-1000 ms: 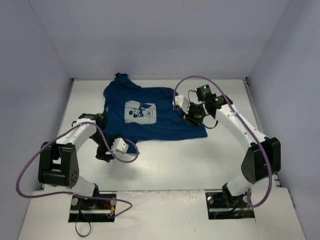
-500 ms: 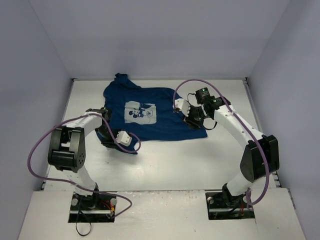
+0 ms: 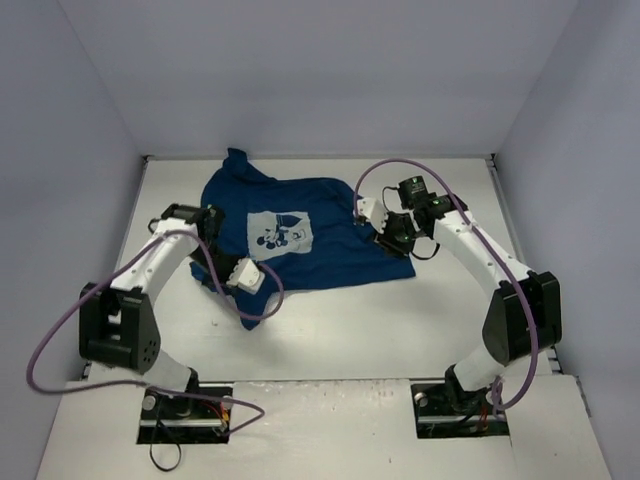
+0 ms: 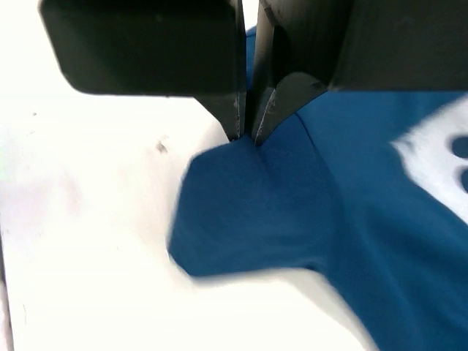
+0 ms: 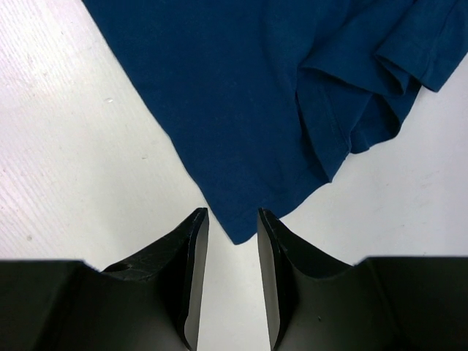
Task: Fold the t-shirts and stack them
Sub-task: Flatten out the tshirt
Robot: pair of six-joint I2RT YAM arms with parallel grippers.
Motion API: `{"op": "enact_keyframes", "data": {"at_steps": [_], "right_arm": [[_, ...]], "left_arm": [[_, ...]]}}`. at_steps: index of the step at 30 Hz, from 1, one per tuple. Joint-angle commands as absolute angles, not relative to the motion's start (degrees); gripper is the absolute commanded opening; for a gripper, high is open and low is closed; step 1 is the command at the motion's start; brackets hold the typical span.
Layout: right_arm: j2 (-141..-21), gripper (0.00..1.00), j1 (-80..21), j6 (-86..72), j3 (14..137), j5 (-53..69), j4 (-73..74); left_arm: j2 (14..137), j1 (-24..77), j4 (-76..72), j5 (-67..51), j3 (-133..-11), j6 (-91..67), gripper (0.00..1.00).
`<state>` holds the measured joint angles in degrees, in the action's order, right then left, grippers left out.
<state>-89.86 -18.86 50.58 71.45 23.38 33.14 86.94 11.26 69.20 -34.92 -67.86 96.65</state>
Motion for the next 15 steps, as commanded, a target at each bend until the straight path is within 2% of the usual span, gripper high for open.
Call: {"op": "enact_keyframes", "data": {"at_steps": [1,3,5,9,10,12,15], "right_arm": [[-91.2,0.30,-17.0,50.3,73.4,25.7,34.3],[-92.9,0.30,-16.6,50.0,74.8,26.6,34.8],[-95.3,0.30,-16.0,49.7,76.8,27.7,35.6],[-97.0,0.29,-14.9,49.6,79.0,29.0,36.9],[-97.1,0.29,-14.5,49.7,79.2,29.1,37.1],[-97.3,0.30,-14.1,50.0,79.4,29.2,37.4],[-97.6,0.30,-13.9,50.3,79.2,29.2,37.8]], "left_arm": [[107.5,11.3,89.2,-44.8,-91.8,92.7,0.00],[118.6,10.4,94.3,-47.6,-103.8,87.2,0.00],[132.6,8.1,95.0,-50.6,-125.1,76.0,0.00],[146.2,3.0,94.5,-56.4,-145.6,64.9,0.03],[148.7,1.4,94.3,-58.1,-150.7,61.5,0.08],[150.6,-1.0,93.5,-59.4,-154.6,57.6,0.32],[146.0,-3.6,91.9,-59.8,-147.2,59.5,0.64]]}}
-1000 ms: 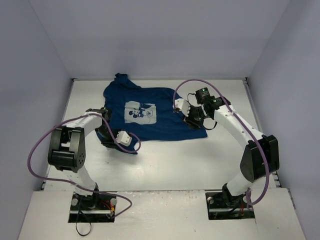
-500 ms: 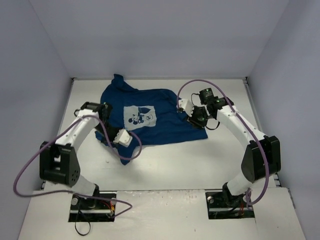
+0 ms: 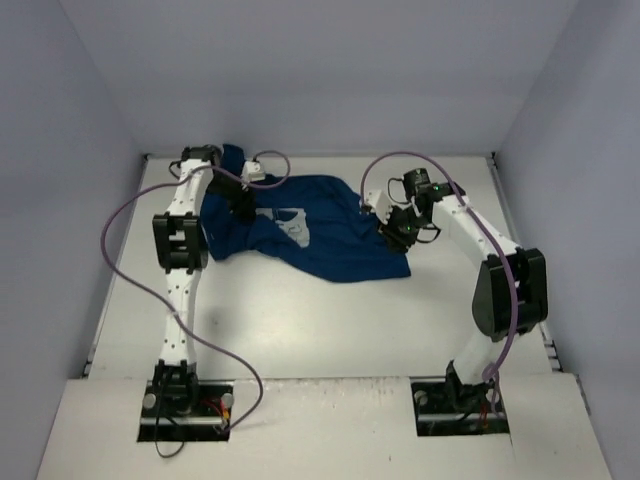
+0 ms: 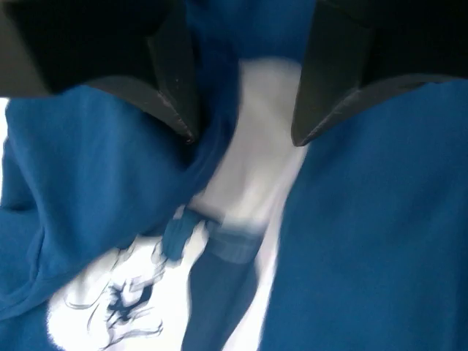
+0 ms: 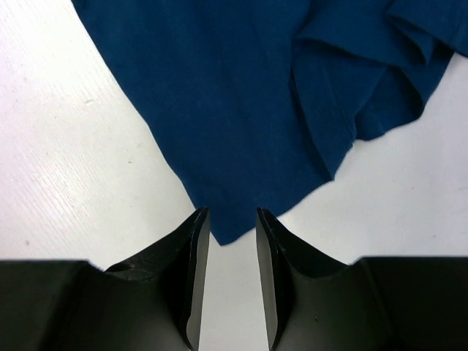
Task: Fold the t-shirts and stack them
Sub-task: Flatten out the tshirt
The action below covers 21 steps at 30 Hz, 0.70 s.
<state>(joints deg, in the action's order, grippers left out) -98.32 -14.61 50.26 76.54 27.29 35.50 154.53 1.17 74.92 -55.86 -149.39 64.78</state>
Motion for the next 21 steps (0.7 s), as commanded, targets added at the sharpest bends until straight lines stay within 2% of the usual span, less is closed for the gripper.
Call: {"op": "enact_keyframes", "data": {"at_steps": [1,3,4,5,11,12,14,15,17,19,21], "right_arm": [[-97.6,0.30,-13.8,50.3,79.0,29.4,37.8],[-97.3,0.30,-13.5,50.6,78.1,29.6,37.8],[-97.2,0.30,-13.4,50.8,77.9,29.8,37.7],[-97.0,0.30,-13.3,50.9,77.5,30.0,37.7],[-96.2,0.29,-12.9,52.5,76.2,28.5,37.2],[-96.0,0.29,-13.0,53.4,75.8,27.5,36.9],[-95.4,0.28,-13.0,54.2,74.1,24.1,35.0],[-95.1,0.28,-13.0,54.3,73.0,22.5,32.9],[-94.8,0.28,-12.9,54.6,70.9,20.0,30.5],[-95.3,0.29,-12.4,54.3,70.6,18.8,29.3],[-95.9,0.29,-11.9,54.0,70.8,18.8,29.3]], "left_arm": [[143.1,-4.4,90.7,-60.0,-142.9,60.5,0.73],[137.1,-5.7,87.3,-61.7,-134.9,61.3,0.83],[133.6,-5.9,86.4,-62.2,-133.1,62.3,0.94],[130.6,-5.9,85.3,-62.3,-130.1,62.6,0.97],[113.9,-5.0,74.4,-58.9,-117.6,61.5,0.97],[110.6,-3.9,71.3,-56.4,-112.0,62.0,0.97],[101.8,-2.1,59.2,-48.2,-102.2,61.4,0.97],[97.8,-0.5,51.8,-44.0,-92.7,60.2,0.97],[89.7,2.3,34.0,-37.1,-81.4,58.5,0.97],[87.6,3.5,26.3,-34.3,-74.1,55.6,0.97],[88.4,4.4,24.4,-32.8,-72.5,52.2,0.97]]}}
